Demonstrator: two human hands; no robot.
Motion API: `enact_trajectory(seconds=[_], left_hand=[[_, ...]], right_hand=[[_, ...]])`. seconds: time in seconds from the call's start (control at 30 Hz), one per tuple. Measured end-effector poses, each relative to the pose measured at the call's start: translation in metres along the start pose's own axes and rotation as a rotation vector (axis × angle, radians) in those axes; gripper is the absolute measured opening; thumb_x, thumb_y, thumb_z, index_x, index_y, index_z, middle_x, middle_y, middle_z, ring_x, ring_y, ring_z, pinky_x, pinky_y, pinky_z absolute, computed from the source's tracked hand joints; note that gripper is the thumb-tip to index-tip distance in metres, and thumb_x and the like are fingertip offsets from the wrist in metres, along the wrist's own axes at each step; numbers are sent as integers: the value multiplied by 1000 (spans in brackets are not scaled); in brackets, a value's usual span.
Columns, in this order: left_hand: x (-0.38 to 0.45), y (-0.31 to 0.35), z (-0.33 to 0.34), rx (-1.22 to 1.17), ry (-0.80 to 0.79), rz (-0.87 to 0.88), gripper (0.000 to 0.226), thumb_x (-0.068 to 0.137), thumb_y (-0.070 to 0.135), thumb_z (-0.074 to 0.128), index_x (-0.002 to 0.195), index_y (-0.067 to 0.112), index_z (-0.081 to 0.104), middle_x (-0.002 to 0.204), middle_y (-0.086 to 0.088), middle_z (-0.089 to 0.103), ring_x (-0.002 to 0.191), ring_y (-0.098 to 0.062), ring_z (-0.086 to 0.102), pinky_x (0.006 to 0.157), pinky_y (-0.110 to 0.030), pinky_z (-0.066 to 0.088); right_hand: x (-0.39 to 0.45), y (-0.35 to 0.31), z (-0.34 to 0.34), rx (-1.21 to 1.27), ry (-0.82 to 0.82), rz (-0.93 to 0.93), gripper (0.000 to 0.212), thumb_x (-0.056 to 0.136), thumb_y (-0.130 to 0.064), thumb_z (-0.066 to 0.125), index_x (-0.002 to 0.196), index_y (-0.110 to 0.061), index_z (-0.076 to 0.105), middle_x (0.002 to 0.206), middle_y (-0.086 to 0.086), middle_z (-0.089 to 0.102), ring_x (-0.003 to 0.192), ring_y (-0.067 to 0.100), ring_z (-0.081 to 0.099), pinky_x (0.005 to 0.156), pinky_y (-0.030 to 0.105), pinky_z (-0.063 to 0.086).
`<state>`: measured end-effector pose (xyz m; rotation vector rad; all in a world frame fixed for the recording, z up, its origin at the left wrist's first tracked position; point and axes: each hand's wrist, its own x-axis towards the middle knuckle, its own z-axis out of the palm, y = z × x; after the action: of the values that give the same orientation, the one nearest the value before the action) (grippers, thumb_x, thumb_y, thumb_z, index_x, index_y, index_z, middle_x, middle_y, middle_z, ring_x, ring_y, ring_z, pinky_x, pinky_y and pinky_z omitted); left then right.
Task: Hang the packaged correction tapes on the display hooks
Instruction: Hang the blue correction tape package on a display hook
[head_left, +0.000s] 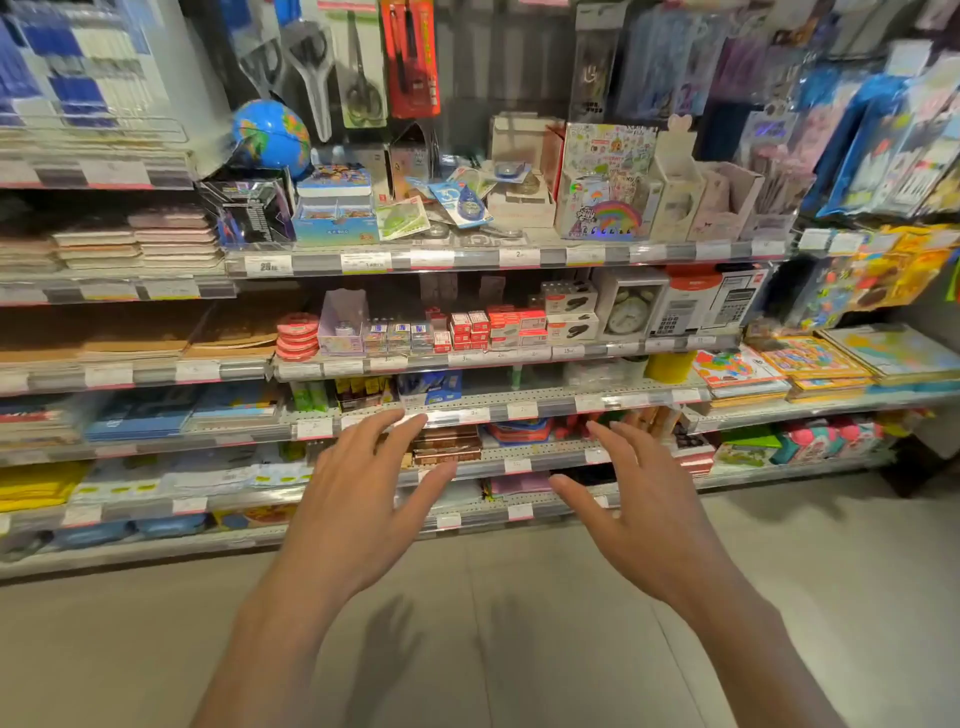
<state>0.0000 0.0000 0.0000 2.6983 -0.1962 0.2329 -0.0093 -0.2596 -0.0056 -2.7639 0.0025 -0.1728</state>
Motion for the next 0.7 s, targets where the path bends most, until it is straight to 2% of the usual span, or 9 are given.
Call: enact_trajectory(seconds=[0.2,0.47,0.6,0.7], left_hand=[[11,-36,10,10,-40,41,86,84,80,12,152,33,35,153,12,34,141,-9,30,113,-36,33],[61,-51,20,-14,-34,50,72,92,73,25,151,33,36,155,12,34,143,-10,30,115,-37,33],[109,-51,28,6,-27,45,68,93,72,29,151,36,33,155,14,32,143,-8,28,116,-36,31],[153,-47,30,54,1,44,72,92,72,26,150,31,37,152,11,37,141,-11,33,114,-36,34]], right_hand=[[7,-12,25,-31,-19,-12,79,88,-77,35,153,-31,31,156,-3,36,145,17,31,118,43,32],[60,-13,34,-45,-27,-15,80,87,-77,33,153,-31,31,158,-3,34,147,16,27,120,41,29],[112,-2,35,-37,-13,-19,79,89,-75,36,154,-31,29,159,-4,32,147,16,27,121,39,26],[160,7,36,-31,-3,-49,80,89,-76,32,153,-28,32,157,0,35,146,19,30,120,42,29]])
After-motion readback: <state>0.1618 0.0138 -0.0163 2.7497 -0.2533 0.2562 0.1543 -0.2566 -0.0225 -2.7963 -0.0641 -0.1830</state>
